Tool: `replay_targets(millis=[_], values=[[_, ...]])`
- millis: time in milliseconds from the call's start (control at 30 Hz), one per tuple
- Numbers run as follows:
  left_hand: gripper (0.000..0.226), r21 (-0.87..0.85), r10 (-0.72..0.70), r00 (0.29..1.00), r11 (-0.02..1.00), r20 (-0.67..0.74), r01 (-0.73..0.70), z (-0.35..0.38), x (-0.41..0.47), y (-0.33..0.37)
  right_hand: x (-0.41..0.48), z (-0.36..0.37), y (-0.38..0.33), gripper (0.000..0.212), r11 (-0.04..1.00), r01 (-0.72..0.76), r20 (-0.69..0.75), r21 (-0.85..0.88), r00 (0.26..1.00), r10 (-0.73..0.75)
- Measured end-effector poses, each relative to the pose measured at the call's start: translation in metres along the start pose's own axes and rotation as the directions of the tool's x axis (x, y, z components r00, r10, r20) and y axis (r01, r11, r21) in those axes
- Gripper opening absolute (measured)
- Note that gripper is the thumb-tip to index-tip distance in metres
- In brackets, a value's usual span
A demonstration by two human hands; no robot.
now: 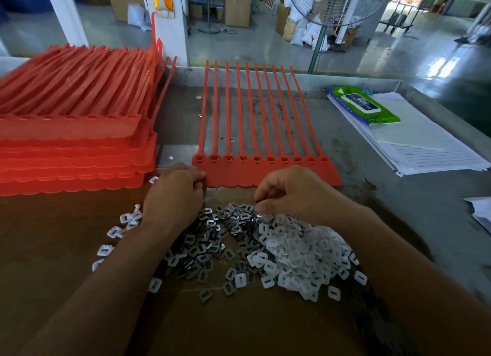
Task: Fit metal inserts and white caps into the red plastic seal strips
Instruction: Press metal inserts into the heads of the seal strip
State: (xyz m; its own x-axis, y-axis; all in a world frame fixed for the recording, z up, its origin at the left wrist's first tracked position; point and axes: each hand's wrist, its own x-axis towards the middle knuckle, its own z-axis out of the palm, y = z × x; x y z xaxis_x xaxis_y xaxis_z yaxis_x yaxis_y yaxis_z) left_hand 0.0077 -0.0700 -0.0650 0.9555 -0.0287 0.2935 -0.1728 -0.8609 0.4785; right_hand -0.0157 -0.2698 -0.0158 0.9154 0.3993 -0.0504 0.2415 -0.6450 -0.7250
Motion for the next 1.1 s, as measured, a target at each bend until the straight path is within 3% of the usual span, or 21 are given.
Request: replay_targets(millis=[267, 700, 900, 1100], values=[[0.026, 0.000, 0.002, 1.000, 1.000, 0.002, -0.002, 0.000, 0.000, -0.001, -0.003, -0.008, 0.004, 0.021, 0.996, 0.027, -0.069, -0.083, 0.997, -0.033], [0.026, -0.015, -0.006, 1.000, 1.000, -0.004, 0.005, -0.001, -0.001, 0.000, 0.015, -0.050, 0.055, 0.006, 0.981, -0.192, -0.474, -0.042, 0.868, 0.150], [0.026, -0.009, -0.006, 1.000, 1.000, 0.001, 0.006, -0.002, -0.001, 0.001, 0.025, -0.059, 0.072, 0.014, 0.962, -0.273, -0.522, 0.002, 0.820, 0.234], [0.025, -0.017, -0.015, 1.000, 1.000, -0.006, 0.015, -0.003, -0.001, 0.001, 0.029, -0.060, 0.079, 0.005, 0.946, -0.324, -0.533, -0.001, 0.801, 0.273]])
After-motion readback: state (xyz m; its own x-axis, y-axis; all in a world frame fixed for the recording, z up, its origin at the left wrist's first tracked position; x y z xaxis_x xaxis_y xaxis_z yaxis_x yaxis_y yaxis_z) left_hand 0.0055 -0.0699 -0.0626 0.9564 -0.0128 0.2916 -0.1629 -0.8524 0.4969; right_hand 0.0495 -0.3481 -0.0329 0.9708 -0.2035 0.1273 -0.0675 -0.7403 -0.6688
